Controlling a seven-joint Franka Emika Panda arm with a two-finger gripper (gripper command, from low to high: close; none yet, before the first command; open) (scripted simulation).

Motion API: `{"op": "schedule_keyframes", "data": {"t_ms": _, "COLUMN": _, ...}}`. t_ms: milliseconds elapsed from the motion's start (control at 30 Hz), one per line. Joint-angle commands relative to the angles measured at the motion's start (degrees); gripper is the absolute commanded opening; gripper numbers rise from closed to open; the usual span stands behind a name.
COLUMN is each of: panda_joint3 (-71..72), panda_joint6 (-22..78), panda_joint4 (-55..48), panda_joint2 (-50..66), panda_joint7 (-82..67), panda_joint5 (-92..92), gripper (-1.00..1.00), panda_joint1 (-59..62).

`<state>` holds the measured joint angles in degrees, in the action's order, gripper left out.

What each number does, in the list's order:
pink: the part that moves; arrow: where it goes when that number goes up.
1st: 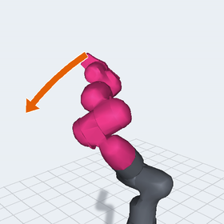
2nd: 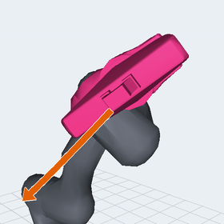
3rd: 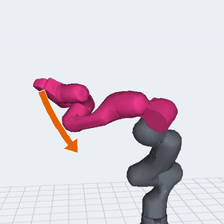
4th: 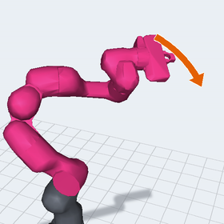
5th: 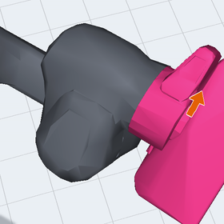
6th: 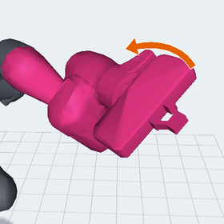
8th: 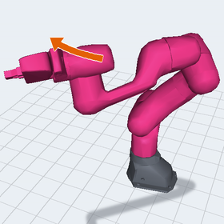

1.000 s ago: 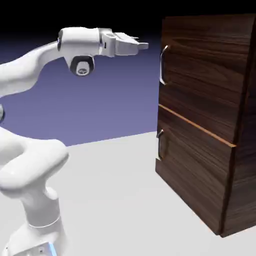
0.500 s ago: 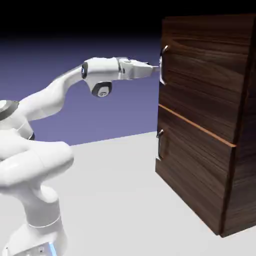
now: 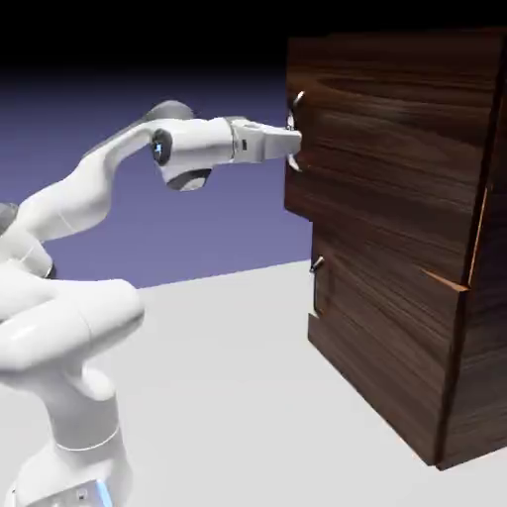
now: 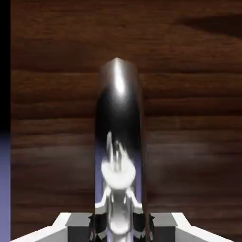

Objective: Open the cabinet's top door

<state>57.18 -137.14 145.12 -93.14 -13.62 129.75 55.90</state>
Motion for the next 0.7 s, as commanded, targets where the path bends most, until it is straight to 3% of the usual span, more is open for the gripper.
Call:
{"op": "schedule_keyframes", "data": {"t_ms": 0, "panda_joint3": -1.29, "panda_joint6": 1.74, "panda_joint4": 2.09, "panda_joint2": -0.21, "panda_joint7": -1.26, "panda_joint5": -0.16, "gripper": -1.0, "panda_joint1": -1.66}}
{"op": "schedule_keyframes", "data": {"t_ms": 300, "panda_joint3": -18.28, "panda_joint6": 18.69, "panda_joint4": 18.3, "panda_joint2": -1.96, "panda_joint7": -10.98, "panda_joint5": -8.72, "gripper": -1.0, "panda_joint1": -13.67}}
{"op": "schedule_keyframes", "data": {"t_ms": 667, "panda_joint3": -41.12, "panda_joint6": 33.79, "panda_joint4": 25.08, "panda_joint2": -0.55, "panda_joint7": -17.91, "panda_joint5": -26.45, "gripper": -1.0, "panda_joint1": -16.46}}
